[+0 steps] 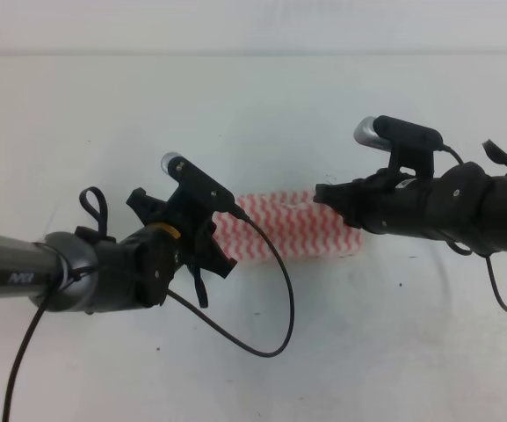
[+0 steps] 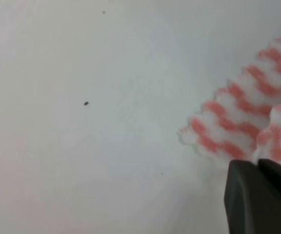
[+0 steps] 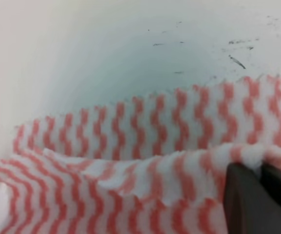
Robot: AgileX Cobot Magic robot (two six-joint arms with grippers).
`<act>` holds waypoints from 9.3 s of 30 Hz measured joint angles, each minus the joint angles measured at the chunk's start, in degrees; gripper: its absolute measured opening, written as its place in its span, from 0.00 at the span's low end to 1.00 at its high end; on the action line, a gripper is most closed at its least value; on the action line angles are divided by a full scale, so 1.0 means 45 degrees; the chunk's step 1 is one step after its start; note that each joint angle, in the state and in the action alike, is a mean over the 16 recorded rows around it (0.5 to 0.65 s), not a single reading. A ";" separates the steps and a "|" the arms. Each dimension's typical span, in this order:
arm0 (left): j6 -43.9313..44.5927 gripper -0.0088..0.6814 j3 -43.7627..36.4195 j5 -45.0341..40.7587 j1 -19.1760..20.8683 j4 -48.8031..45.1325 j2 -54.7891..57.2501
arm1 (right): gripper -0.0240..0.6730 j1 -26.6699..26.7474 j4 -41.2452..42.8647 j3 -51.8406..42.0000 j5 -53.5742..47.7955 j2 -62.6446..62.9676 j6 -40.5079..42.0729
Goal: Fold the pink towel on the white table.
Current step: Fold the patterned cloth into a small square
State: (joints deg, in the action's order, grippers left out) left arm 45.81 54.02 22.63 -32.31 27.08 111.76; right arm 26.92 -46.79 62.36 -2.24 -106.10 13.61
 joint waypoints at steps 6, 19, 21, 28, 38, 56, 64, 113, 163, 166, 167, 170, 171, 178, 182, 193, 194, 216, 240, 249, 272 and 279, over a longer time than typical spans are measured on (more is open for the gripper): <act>0.0015 0.01 0.0000 -0.0042 0.0000 -0.0002 0.0038 | 0.01 0.0000 0.0000 0.0000 -0.0003 -0.0181 0.0001; 0.0173 0.01 -0.0004 -0.0044 0.0005 -0.0031 -0.0009 | 0.01 0.0002 -0.0007 0.0016 -0.0003 -0.0417 -0.0004; 0.0199 0.01 -0.0004 -0.0049 0.0005 -0.0032 -0.0009 | 0.01 0.0003 -0.0005 0.0049 -0.0017 -0.0426 -0.0003; 0.0238 0.01 -0.0003 -0.0085 0.0004 -0.0032 0.0001 | 0.01 0.0000 0.0063 0.0277 -0.0131 -0.0408 0.0020; 0.0250 0.01 -0.0005 -0.0114 0.0006 -0.0041 -0.0029 | 0.01 0.0005 0.0231 0.0603 -0.0343 -0.0435 0.0046; 0.0250 0.01 -0.0004 0.0182 0.0013 0.0032 -0.0009 | 0.01 0.0011 0.0350 0.0640 -0.0367 -0.0470 0.0038; 0.0249 0.01 -0.0005 0.0269 0.0074 0.0114 -0.0019 | 0.01 0.0007 0.0366 0.0639 -0.0361 -0.0444 0.0034; 0.0249 0.01 0.0470 0.0560 0.0144 -0.0024 0.0002 | 0.01 -0.0147 0.0550 0.1059 -0.0527 -0.0715 0.0033; 0.0249 0.01 0.1091 0.0449 0.0141 0.0048 0.0959 | 0.01 -0.0380 0.0556 0.1273 -0.0716 -0.1170 0.0018; 0.0249 0.01 0.1091 0.0669 0.0142 0.0155 0.0951 | 0.01 -0.0380 0.0560 0.1273 -0.0716 -0.1165 0.0016; 0.0249 0.01 0.1091 0.0749 0.0142 0.0207 0.0951 | 0.01 -0.0381 0.0562 0.1274 -0.0715 -0.1159 0.0014; 0.0251 0.01 0.1091 0.0962 0.0141 0.0425 0.0940 | 0.01 -0.0381 0.0576 0.1275 -0.0715 -0.1154 0.0011; 0.0252 0.01 0.1091 0.1008 0.0140 0.0506 0.0928 | 0.01 -0.0381 0.0578 0.1274 -0.0715 -0.1159 0.0014; 0.0251 0.05 0.1091 0.1200 0.0142 0.1060 0.0392 | 0.01 -0.0382 0.0618 0.1276 -0.0714 -0.1142 0.0006; 0.0251 0.07 0.1091 0.1101 0.0138 0.1278 -0.0083 | 0.01 -0.0382 0.0640 0.1276 -0.0714 -0.1142 0.0003; -0.0546 0.06 0.1092 -0.0134 0.0023 0.1318 -0.1326 | 0.01 -0.0380 0.0653 0.1273 -0.0716 -0.1170 0.0007; -0.0654 0.06 0.1092 -0.0305 0.0007 0.1304 -0.1360 | 0.01 -0.0379 0.0652 0.1272 -0.0716 -0.1176 0.0008; -0.1409 0.01 0.1096 -0.1978 -0.0095 0.0952 -0.0795 | 0.01 -0.0386 0.0653 0.1273 -0.0716 -0.1170 0.0007; -0.0370 0.01 0.1094 -0.2338 0.1331 0.1956 -0.0815 | 0.01 -0.0401 0.0650 0.1270 -0.0717 -0.1187 0.0011; -0.0499 0.01 0.1108 -0.3027 0.1941 0.2684 -0.0821 | 0.01 -0.0407 0.0651 0.1271 -0.0717 -0.1176 0.0011; -0.0487 0.01 0.1987 -0.4283 0.1458 0.2367 -0.0810 | 0.01 -0.0607 0.0388 0.1273 -0.0740 -0.1170 -0.0026; -0.0488 0.01 0.1985 -0.4261 0.1453 0.2364 -0.0804 | 0.01 -0.0666 0.0403 0.1273 -0.0749 -0.1176 0.0002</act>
State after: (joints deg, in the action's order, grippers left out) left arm 43.62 62.95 3.45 -25.77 37.72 108.14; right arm 23.92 -44.98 68.09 -5.61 -111.39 13.62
